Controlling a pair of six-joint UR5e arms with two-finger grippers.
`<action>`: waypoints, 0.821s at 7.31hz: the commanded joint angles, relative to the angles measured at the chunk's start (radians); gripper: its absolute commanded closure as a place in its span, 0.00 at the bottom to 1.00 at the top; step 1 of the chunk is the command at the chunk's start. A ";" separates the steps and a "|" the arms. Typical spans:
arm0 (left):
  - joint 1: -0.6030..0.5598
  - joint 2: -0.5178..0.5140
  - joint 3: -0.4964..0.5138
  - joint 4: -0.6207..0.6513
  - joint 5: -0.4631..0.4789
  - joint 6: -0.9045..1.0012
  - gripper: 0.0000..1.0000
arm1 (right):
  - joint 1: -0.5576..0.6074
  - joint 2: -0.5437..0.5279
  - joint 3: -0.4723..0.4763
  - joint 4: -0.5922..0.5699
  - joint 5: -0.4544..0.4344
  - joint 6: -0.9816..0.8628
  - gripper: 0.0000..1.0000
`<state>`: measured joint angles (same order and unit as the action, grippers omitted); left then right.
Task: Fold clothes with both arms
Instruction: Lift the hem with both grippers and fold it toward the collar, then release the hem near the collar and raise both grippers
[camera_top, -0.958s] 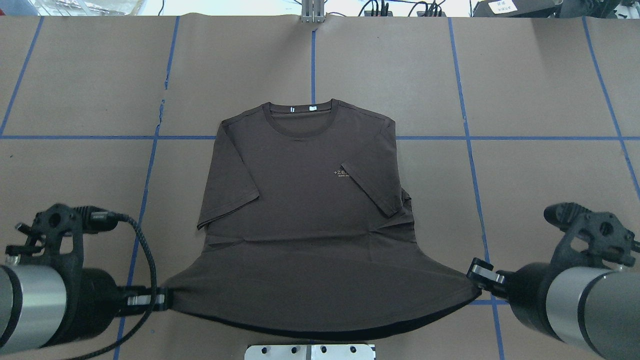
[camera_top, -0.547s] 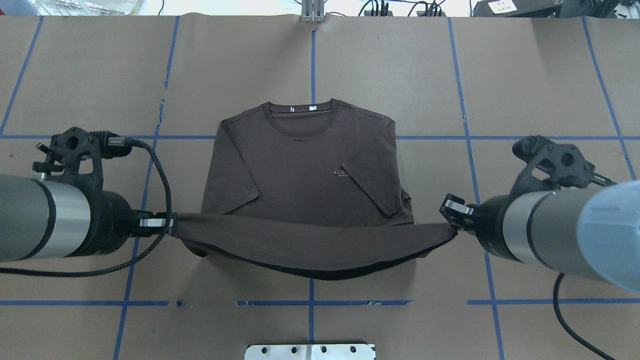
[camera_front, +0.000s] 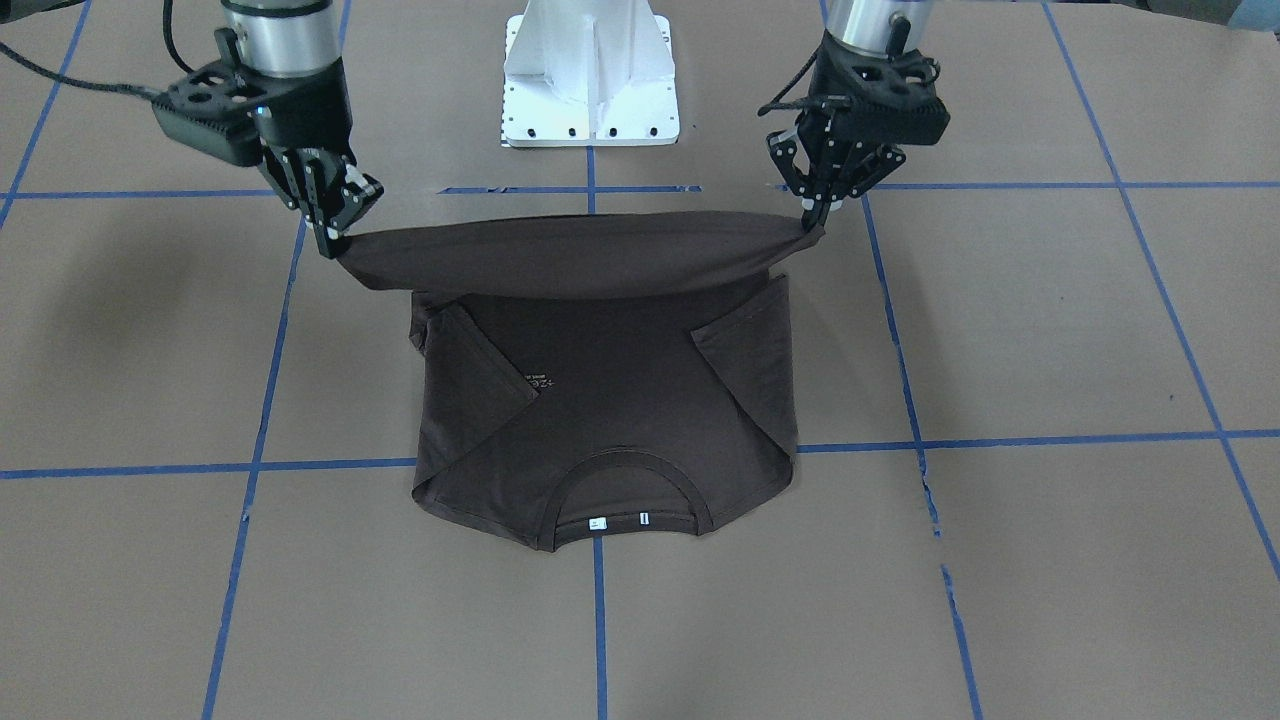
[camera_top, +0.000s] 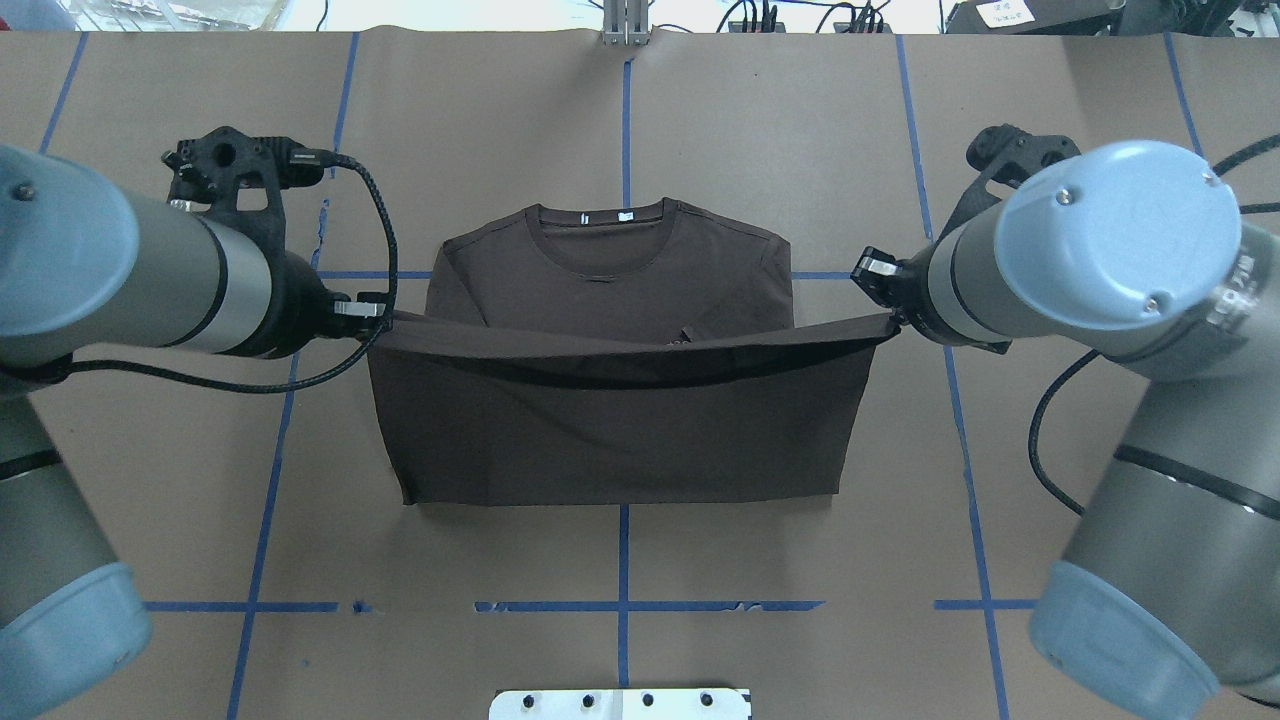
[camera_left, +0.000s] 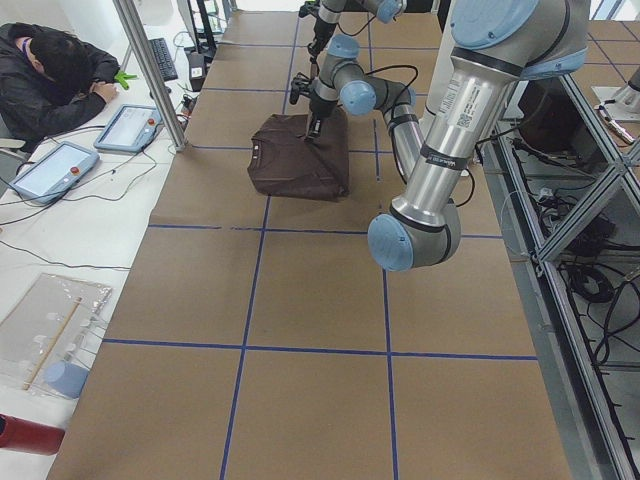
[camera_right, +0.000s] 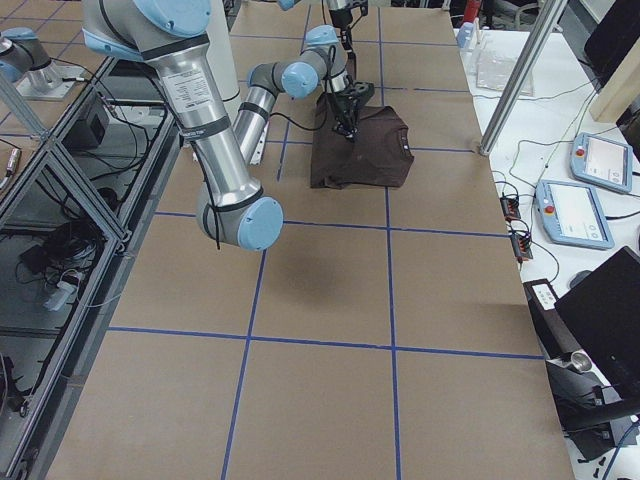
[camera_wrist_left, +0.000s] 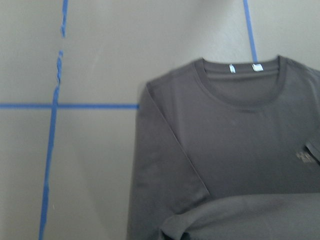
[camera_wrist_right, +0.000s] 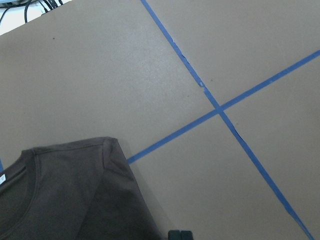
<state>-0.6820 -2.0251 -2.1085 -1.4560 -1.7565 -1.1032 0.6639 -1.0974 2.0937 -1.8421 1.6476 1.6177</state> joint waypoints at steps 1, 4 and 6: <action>-0.037 -0.024 0.245 -0.223 0.006 0.022 1.00 | 0.031 0.027 -0.246 0.240 -0.002 -0.007 1.00; -0.037 -0.098 0.535 -0.442 0.034 0.025 1.00 | 0.033 0.129 -0.510 0.381 -0.008 -0.012 1.00; -0.036 -0.101 0.622 -0.526 0.035 0.025 1.00 | 0.031 0.133 -0.599 0.451 -0.009 -0.012 1.00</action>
<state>-0.7185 -2.1207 -1.5436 -1.9327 -1.7228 -1.0788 0.6951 -0.9705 1.5535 -1.4317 1.6394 1.6064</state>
